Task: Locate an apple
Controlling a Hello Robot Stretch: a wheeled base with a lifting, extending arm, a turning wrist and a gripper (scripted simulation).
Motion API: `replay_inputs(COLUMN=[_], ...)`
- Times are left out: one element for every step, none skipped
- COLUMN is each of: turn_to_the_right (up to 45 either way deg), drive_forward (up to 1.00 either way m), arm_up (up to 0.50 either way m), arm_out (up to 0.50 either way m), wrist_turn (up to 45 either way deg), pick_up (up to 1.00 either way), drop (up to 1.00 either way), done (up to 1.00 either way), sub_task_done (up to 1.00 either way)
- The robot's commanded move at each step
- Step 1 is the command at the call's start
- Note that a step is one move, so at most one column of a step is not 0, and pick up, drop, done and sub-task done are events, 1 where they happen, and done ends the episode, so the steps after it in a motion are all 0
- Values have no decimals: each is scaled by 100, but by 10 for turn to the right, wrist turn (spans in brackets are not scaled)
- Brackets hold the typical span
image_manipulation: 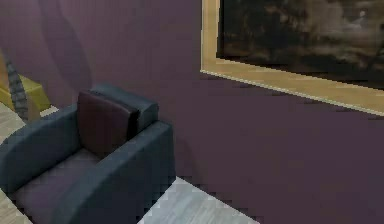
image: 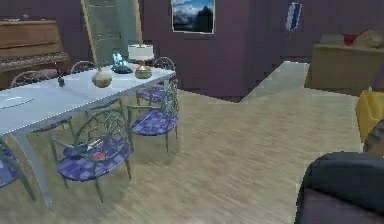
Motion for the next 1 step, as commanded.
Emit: replay_inputs(turn_to_the_right=[0], drive_forward=[40], arm_up=[0], arm_out=[0], wrist_turn=[0], pick_up=[0], drop=[0], done=[0], sub_task_done=[0])
